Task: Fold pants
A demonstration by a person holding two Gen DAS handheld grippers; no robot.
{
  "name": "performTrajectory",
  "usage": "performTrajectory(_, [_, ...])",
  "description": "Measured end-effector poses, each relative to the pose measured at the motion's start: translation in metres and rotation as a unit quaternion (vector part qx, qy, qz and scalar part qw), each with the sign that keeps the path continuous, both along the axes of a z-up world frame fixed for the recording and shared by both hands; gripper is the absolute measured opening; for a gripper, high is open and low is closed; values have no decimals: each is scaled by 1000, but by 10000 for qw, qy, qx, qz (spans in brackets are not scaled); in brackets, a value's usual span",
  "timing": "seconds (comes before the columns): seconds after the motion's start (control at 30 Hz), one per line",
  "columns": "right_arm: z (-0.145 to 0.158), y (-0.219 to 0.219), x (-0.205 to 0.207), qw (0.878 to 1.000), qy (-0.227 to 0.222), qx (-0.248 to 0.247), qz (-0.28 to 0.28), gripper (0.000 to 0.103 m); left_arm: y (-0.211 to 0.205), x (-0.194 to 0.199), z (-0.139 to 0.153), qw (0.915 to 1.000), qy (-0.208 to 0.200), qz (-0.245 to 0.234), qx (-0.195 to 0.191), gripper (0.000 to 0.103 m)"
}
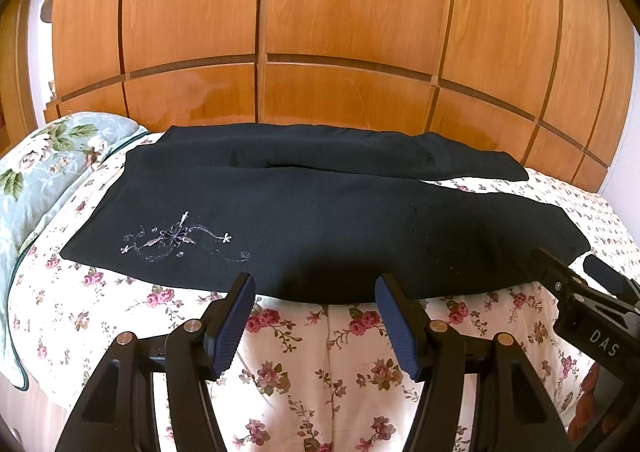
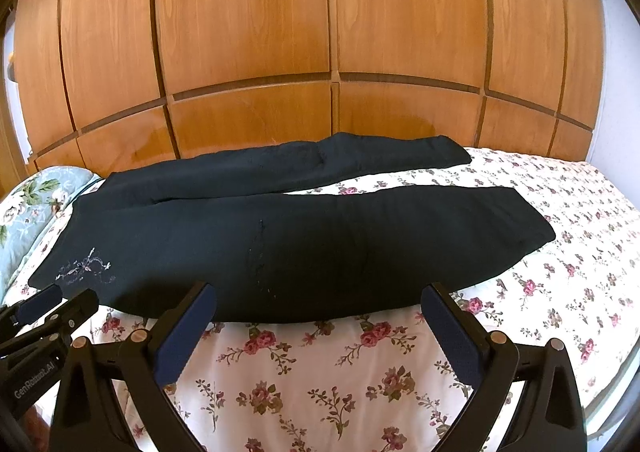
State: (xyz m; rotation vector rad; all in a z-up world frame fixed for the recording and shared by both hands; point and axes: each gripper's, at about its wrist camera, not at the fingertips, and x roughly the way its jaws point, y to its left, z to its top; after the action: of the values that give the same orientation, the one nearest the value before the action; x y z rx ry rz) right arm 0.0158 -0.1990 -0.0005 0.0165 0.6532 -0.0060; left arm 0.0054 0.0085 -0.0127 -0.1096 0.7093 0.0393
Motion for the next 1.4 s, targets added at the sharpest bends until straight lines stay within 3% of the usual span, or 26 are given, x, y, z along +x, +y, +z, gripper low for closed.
performTrajectory(0.7, [-3,-1,1,10000,40,0,-6,103,1,4,-7,9999,112,37,-6,64])
performTrajectory(1.03, [-1,-23,10,9997,-159,14,-179,103,21,12,-17,9989,327,196,-255,64])
performTrajectory(1.1, [-1,-33,16,9995,-238,62,-189,103,33,16,-21,9977,442,221,-473,64])
performTrajectory(1.27, [-20,-72,38,9970,525,323,-458,103,86,20,-42,9828,613,485,-1676,64])
performTrajectory(1.4, [-32,-104,43,9948,600,554,-608,103,125,21,-54,9739,635,834,-2013,64])
